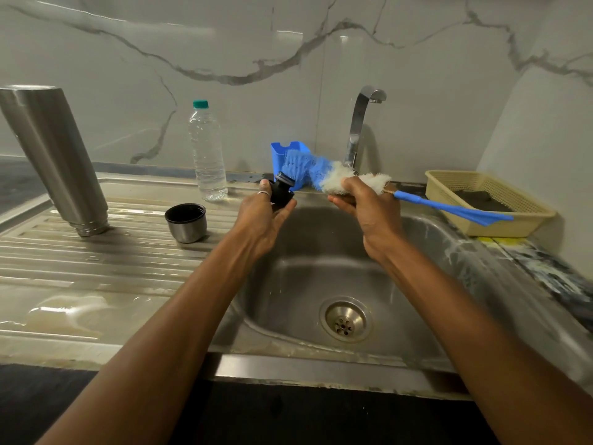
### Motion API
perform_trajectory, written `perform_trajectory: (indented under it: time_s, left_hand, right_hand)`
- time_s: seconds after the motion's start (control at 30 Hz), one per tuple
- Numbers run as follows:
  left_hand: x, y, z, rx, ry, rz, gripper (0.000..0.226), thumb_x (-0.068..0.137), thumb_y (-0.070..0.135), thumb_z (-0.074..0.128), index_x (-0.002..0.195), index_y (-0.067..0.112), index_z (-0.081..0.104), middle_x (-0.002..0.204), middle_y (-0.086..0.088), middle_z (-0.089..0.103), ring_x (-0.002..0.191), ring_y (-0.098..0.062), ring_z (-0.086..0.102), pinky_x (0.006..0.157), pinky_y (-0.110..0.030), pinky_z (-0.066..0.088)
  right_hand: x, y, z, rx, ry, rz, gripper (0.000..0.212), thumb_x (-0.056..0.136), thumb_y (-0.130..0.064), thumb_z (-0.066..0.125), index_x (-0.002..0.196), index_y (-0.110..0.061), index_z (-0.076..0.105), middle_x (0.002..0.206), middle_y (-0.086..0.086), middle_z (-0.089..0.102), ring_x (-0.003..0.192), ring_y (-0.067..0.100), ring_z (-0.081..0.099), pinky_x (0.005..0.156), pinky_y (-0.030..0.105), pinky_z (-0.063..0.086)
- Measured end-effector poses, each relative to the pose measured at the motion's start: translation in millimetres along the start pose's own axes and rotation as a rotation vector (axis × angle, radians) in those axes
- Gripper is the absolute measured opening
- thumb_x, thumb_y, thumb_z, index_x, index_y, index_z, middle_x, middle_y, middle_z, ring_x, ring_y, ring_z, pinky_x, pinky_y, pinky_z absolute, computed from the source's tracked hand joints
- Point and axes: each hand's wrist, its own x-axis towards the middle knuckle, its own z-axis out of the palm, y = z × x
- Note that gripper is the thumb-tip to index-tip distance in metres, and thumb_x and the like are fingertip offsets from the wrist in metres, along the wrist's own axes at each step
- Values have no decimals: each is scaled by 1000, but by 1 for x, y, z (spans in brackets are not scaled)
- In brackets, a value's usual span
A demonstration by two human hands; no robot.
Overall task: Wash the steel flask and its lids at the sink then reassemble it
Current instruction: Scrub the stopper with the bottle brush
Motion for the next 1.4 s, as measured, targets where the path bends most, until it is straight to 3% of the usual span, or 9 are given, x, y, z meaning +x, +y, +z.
perform_trajectory:
  time_s: [0.2,0.33,0.47,0.6,0.8,1.03,1.17,1.3,1.4]
  left_hand:
    - [2,2,-4,118,-27,28,21,107,27,49,112,9,58,116,-15,62,105,-25,66,94,-39,58]
    - [2,5,-13,351,-61,65,44,100,23,64,139,17,46,118,-14,61,105,-33,70,88,-51,61]
    - [4,1,-14,574,-50,227,74,84,14,81,146,19,41,116,-7,63,104,-25,69,86,-47,62]
    - [3,0,-17,772,-7,366,64,81,27,81,137,17,53,120,-4,69,102,-16,69,85,-32,59]
    - [-6,1,-13,572,-107,309,65,93,17,74,140,17,30,99,5,64,75,-4,75,92,-33,57]
    - [-3,-5,-14,803,-144,401,71,84,22,83,137,24,35,104,9,61,87,-4,67,70,-21,59]
    - [3,-2,-16,863,-88,444,90,76,28,90,146,17,34,112,6,61,96,-11,64,83,-26,57]
    - [4,-3,-14,861,-84,432,92,75,22,90,148,14,33,110,4,60,81,1,60,57,-10,51]
    - [5,-3,-14,828,-66,416,93,75,26,91,148,16,33,113,4,62,83,0,64,63,-13,53]
  right_hand:
    - [-3,-7,2,58,-38,13,15,89,-5,67,101,4,69,100,16,76,84,24,77,79,32,63]
    - [3,-15,-9,65,33,1,3,88,-4,68,90,-3,69,95,16,76,83,27,77,81,37,63]
    - [4,-21,-11,87,4,-48,7,89,-4,68,96,-2,68,101,17,74,92,26,76,80,34,63]
    - [-3,-16,-3,24,-89,-76,4,90,-2,66,93,-2,69,93,13,74,89,23,76,76,29,61]
    - [-3,-14,-3,-7,-114,-82,4,91,-3,66,93,-2,70,93,14,74,91,25,75,75,28,60]
    - [-6,-11,-3,-79,-92,-98,7,89,-3,68,95,-1,69,96,16,75,87,26,76,75,28,61]
    - [-4,-11,-3,-98,-140,-85,8,89,-4,68,96,-1,69,99,20,75,87,29,77,79,33,63]
    - [-5,-3,0,-134,-100,-86,3,87,-10,70,89,-10,71,98,16,76,89,29,76,80,34,62]
    - [-4,-3,-1,-177,-124,-113,5,86,-12,71,91,-11,71,95,12,77,89,26,76,80,35,62]
